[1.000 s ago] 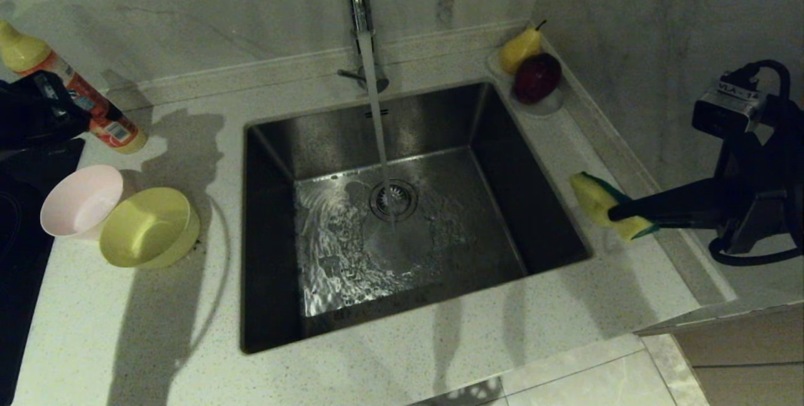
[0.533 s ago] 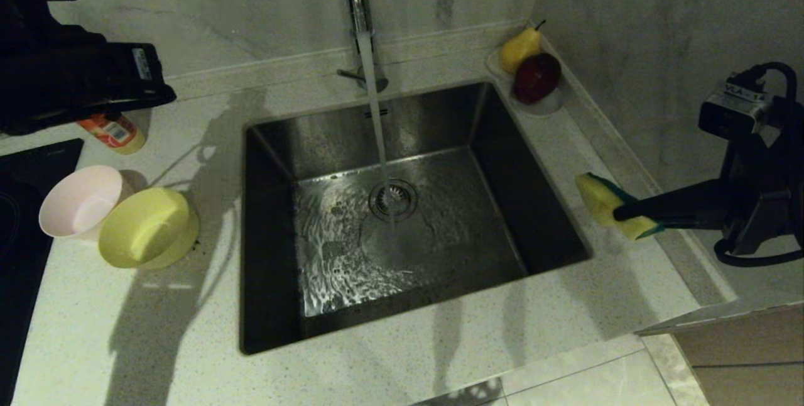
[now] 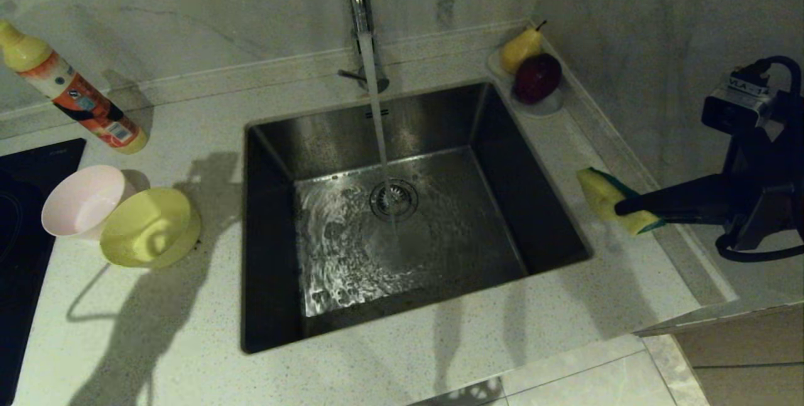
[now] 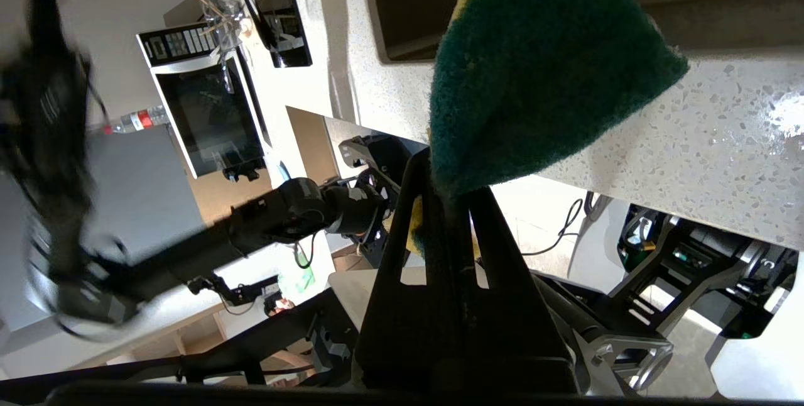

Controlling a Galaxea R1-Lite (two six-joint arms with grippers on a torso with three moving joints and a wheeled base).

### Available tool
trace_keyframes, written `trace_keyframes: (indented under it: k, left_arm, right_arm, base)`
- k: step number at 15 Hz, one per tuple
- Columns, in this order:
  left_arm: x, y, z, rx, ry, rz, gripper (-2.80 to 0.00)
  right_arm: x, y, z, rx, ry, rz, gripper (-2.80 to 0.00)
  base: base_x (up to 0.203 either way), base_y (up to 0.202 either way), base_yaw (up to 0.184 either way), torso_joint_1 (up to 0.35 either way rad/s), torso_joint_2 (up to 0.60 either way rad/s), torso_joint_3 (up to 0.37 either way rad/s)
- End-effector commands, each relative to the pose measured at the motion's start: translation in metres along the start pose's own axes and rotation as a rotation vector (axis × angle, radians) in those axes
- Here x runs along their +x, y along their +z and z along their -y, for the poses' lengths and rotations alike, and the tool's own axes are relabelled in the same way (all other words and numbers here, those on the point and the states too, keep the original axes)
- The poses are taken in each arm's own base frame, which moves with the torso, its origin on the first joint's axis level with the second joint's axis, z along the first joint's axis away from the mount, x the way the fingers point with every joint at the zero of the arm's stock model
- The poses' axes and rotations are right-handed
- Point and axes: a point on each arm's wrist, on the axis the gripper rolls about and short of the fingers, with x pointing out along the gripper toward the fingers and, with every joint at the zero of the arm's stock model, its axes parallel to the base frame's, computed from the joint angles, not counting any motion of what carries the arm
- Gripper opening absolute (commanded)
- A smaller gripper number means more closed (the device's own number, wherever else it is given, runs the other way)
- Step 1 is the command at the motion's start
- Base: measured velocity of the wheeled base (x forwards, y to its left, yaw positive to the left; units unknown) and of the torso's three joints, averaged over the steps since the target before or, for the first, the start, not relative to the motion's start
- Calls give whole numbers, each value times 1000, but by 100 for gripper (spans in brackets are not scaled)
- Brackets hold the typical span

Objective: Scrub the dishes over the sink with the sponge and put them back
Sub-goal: Put down the sponge

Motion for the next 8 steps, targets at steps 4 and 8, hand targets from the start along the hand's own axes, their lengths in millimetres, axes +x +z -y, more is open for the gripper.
trace_keyframes:
  k: [4,8]
  left_arm:
    - [-107,-74,-8,11,102,44,-280]
    - [-124,-137,-3,30,143,-42,-280]
  right_arm:
    - [-1,-1,-1,3,3,-1,-280]
    - [-3,-4,-2,-1,3,4,-280]
  base:
    - [0,0,0,0,0,0]
    - [0,0,0,0,0,0]
